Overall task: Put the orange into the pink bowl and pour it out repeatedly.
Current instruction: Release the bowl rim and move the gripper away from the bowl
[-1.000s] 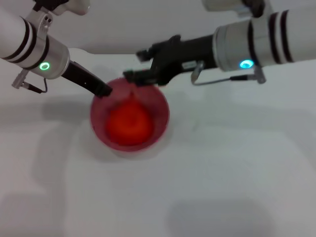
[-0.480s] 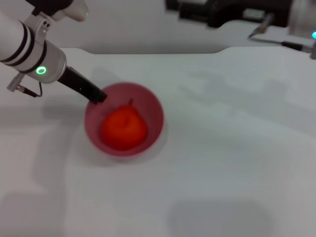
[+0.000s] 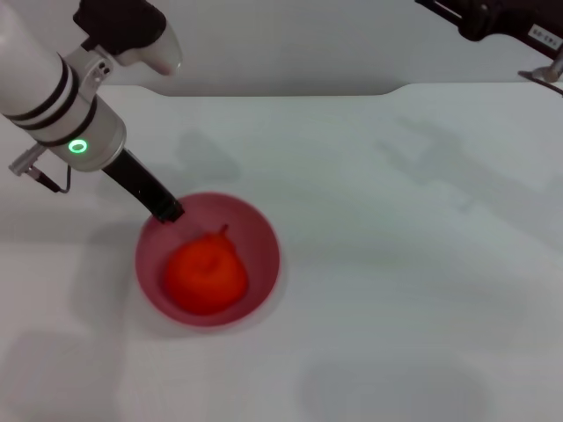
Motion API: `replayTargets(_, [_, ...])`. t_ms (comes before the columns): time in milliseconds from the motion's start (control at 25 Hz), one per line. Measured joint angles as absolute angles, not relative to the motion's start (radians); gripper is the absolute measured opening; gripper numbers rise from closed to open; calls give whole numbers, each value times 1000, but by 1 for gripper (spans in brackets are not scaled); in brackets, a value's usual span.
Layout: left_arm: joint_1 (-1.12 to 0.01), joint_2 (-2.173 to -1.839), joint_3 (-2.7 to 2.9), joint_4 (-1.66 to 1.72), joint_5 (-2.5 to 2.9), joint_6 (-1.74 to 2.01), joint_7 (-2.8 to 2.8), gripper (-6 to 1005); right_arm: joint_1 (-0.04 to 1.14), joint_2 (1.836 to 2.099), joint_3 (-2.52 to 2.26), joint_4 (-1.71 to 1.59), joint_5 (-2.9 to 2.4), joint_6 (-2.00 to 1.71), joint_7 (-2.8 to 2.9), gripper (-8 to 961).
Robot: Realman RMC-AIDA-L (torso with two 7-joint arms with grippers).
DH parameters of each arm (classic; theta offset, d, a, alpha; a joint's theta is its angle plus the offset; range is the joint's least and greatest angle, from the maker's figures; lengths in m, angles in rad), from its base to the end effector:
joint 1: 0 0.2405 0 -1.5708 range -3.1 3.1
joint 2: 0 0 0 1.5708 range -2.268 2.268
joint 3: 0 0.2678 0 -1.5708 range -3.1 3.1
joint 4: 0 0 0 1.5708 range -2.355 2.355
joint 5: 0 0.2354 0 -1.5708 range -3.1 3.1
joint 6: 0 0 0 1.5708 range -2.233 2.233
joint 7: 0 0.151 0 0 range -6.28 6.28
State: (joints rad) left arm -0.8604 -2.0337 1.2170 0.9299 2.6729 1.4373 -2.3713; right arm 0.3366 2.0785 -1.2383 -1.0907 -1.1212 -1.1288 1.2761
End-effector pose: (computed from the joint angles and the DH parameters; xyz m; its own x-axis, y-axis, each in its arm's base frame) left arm -0.1954 0.4428 -0.0131 0.7424 0.6081 -0.2812 0.4698 -0.7717 -0.4286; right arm 0.1775 0.3985 0.0507 0.6362 0.1374 -0.7592 -0.4054 -0.7777 -0.4805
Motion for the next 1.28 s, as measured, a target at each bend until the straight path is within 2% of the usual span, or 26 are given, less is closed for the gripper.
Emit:
replayTargets(1000, [-816, -2062, 1385, 882, 2664, 1287, -2427, 57, 344, 2077, -1217, -1035, -1068, -1120, 1241, 592])
replayTargets(1280, [-806, -2060, 1379, 959, 2667, 1288, -2442, 220, 352, 2077, -1201, -1001, -1068, -1116, 1241, 592])
